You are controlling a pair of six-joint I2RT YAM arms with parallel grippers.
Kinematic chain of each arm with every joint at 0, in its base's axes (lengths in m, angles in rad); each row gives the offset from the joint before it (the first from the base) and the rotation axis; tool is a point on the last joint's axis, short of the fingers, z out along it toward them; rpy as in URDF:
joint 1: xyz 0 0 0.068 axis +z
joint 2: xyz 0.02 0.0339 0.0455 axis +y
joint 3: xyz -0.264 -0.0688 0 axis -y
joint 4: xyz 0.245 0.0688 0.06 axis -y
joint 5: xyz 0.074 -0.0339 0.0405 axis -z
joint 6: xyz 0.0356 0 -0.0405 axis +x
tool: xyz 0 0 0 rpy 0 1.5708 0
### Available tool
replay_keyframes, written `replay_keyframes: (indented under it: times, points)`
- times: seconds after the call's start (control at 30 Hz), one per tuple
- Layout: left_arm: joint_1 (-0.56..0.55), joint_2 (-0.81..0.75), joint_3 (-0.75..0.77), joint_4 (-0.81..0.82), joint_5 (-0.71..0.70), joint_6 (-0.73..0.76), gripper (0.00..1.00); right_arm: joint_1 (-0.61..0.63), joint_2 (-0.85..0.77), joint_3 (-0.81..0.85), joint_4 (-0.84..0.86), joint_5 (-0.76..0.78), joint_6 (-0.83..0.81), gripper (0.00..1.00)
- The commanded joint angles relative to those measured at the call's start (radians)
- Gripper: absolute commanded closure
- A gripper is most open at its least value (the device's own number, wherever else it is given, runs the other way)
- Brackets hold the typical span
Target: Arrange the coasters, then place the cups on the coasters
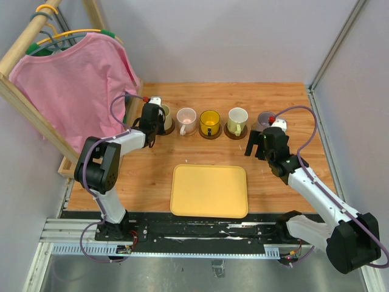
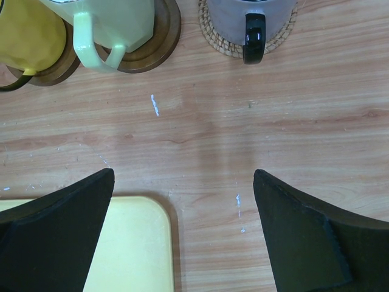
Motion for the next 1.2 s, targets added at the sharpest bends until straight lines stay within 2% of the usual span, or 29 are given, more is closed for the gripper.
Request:
replay_keyframes:
  times: [0.0,0.23,0.47,0.6,0.93,1.17]
  points:
    - [0.008,-0.054,-0.019,0.047,-0.02,-0.015,0.72,-0.014,-0.002,0.025,0.011,-0.006,0.001,0.02]
    - [0.009,-0.079,-0.039,0.036,-0.027,-0.01,0.65,-0.014,-0.008,0.019,0.012,-0.013,0.006,0.02]
    - [0.009,-0.106,-0.061,0.029,-0.033,-0.014,0.65,-0.014,-0.017,0.016,0.012,-0.02,0.014,0.01]
    - [0.008,-0.114,-0.069,0.021,-0.035,-0.02,0.67,-0.014,-0.021,0.015,0.009,-0.024,0.015,0.02]
    - [0.009,-0.135,-0.086,0.011,-0.042,-0.025,0.81,-0.013,-0.02,0.013,0.008,-0.027,0.022,0.02]
    - [0.008,-0.15,-0.093,0.013,-0.041,-0.026,0.79,-0.014,-0.019,0.012,0.009,-0.033,0.023,0.02]
